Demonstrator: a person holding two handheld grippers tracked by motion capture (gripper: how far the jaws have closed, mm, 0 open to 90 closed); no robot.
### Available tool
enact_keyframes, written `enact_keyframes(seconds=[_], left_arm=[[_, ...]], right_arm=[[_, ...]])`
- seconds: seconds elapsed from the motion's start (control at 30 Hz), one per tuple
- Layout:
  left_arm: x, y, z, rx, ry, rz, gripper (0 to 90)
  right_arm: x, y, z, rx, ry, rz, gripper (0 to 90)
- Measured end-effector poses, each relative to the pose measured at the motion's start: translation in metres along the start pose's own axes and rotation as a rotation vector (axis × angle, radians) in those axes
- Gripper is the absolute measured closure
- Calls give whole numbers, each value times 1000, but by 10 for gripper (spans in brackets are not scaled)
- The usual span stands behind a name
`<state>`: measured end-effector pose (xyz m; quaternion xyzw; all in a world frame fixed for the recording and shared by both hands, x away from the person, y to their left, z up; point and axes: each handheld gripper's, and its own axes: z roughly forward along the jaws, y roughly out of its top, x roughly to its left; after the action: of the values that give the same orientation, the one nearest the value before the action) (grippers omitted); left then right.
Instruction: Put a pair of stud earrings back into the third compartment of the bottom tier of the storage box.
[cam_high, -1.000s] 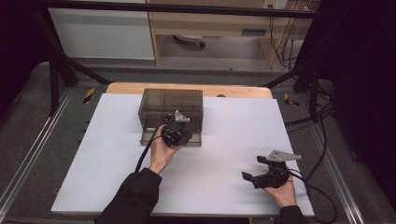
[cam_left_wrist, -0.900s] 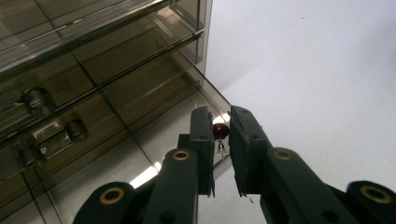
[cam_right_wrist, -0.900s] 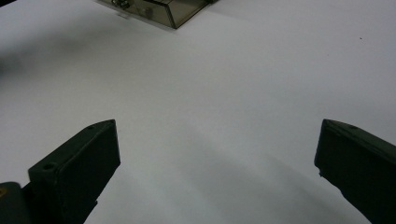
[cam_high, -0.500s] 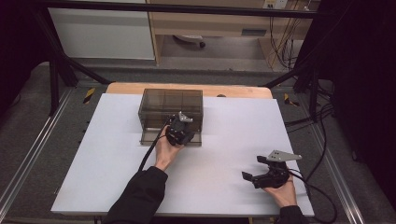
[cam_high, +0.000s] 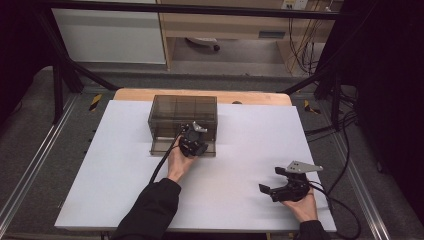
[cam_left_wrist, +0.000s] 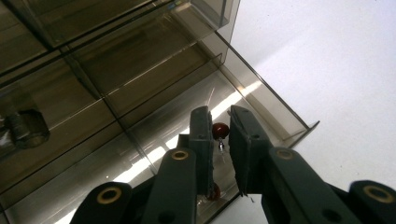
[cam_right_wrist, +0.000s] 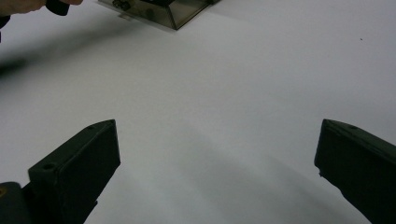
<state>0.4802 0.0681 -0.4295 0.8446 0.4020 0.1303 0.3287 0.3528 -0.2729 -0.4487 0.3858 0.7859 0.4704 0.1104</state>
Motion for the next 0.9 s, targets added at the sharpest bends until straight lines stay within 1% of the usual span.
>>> enact_keyframes(seconds=[0.07,0.17,0.3,0.33,0.37,0.47,0.53,0.6,0.63,0.7,0.77,0.8,0.9], left_arm=[[0,0,-1,-8,3,0,781],[0,0,-4,-16,0,-4,729],[-1,1,-12,-38,-6,4,673],[0,1,-15,-48,-6,8,652],[-1,1,-18,-51,-17,5,626],[-1,-1,-28,-72,-21,24,550],[-1,-2,-34,-81,-40,26,500],[-1,-5,-41,-97,-45,25,460],[0,-7,-43,-95,-53,28,435],[0,-10,-47,-92,-48,36,385],[0,-13,-52,-97,-26,46,342],[1,-15,-54,-102,-25,50,322],[3,-20,-61,-110,-40,48,247]], right_arm=[[0,0,0,3,0,3,8],[0,0,0,3,1,3,8],[0,0,0,1,0,0,8],[0,0,0,1,1,0,8],[0,0,0,1,0,1,8],[0,0,0,1,0,1,8],[0,0,0,1,-1,0,8],[0,0,0,1,-1,1,8],[0,0,0,5,-1,4,8],[0,0,0,6,-2,4,8],[1,0,1,4,-3,5,8],[0,0,0,6,-3,5,8],[0,0,0,5,-4,4,8]])
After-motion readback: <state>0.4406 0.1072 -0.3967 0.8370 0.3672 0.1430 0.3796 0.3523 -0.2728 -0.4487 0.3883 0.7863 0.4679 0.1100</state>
